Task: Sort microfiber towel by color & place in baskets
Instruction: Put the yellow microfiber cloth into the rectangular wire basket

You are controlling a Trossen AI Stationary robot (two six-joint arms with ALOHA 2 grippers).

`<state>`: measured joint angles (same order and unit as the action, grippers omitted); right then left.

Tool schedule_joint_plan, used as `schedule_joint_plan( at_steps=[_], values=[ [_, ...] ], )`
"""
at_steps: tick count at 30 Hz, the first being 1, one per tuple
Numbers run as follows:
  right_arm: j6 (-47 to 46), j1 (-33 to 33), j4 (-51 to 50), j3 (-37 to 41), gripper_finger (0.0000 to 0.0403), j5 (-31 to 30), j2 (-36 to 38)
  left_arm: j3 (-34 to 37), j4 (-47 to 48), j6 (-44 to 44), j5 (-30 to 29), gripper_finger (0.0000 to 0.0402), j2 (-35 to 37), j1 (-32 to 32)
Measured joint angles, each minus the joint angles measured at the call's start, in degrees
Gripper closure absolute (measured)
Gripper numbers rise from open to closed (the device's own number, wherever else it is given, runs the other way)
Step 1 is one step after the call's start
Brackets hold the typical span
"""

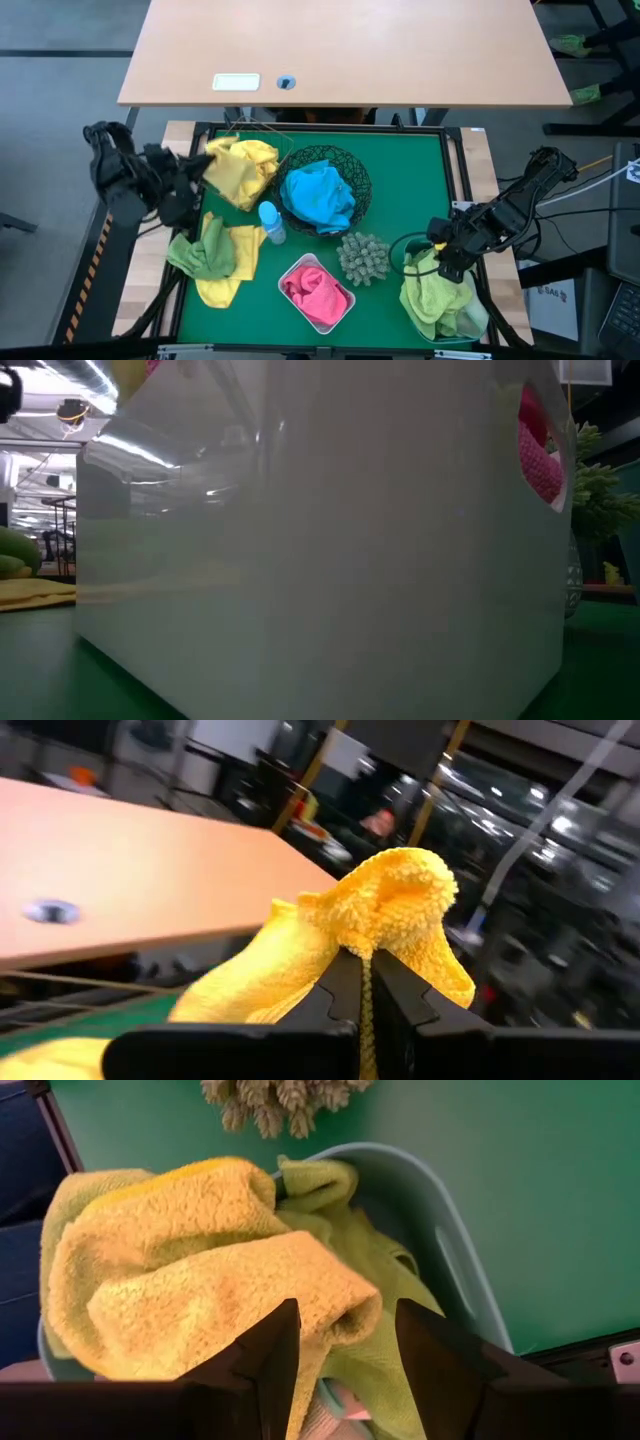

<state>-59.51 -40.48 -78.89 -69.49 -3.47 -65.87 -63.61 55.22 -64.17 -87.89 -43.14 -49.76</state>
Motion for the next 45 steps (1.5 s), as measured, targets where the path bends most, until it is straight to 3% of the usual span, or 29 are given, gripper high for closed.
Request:
schedule_joint_plan(
  at_steps=[13,28,34,45],
  values=[
    [2.17,0.02,5.08,0.0,0.0235,-1.52,0.0,-0.07,3.94,6.35,1.04,0.0401,2.78,18.65],
    [27.64,0.02,27.52,0.0,0.0235,-7.07,0.0,-0.04,4.79,6.44,6.67,0.0401,-4.46,38.11],
    [35.79,0.02,32.66,0.0,0.0235,-7.09,0.0,-0.04,5.42,8.49,14.19,0.0401,-10.92,48.11],
    [37.35,0.02,32.52,0.0,0.0235,-7.07,0.0,-0.04,4.48,21.45,36.99,0.0401,-26.26,64.99]
  ],
)
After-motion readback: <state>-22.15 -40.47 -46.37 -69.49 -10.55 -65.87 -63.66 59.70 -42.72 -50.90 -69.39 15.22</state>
